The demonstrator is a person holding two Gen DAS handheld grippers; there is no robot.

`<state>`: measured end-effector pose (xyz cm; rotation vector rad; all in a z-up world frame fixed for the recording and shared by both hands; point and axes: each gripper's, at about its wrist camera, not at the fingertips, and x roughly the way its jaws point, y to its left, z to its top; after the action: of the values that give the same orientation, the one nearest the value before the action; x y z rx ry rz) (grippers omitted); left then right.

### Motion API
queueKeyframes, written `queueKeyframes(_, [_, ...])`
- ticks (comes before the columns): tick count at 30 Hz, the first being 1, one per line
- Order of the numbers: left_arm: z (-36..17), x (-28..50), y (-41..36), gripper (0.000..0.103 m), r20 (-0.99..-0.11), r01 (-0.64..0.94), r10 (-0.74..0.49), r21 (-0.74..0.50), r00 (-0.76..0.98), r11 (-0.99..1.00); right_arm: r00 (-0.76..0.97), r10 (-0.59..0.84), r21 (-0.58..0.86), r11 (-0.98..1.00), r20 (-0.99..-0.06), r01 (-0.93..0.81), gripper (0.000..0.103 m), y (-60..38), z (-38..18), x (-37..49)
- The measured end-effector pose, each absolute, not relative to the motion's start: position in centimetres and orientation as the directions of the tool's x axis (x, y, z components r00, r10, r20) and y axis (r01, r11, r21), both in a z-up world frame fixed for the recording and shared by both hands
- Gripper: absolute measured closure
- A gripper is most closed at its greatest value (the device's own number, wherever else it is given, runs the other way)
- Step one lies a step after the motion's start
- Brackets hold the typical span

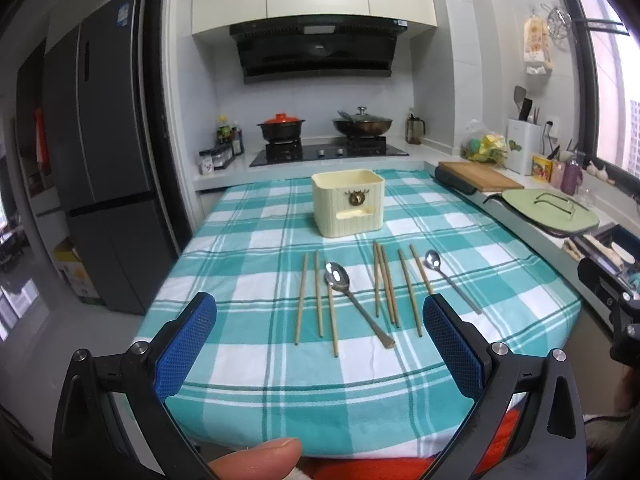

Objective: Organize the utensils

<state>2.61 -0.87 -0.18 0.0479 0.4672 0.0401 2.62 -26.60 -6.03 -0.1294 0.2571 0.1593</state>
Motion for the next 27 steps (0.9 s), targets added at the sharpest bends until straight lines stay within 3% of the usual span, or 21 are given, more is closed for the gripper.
queueKeyframes(27, [-1.2,5.0,-0.6,0.000,-0.515,-0.002,0.023,0.041,0.857,0.999,0.938,0.134,-0.097,0.980,-0.319,-0.172,0.000,-26.5,-6.6,4.2])
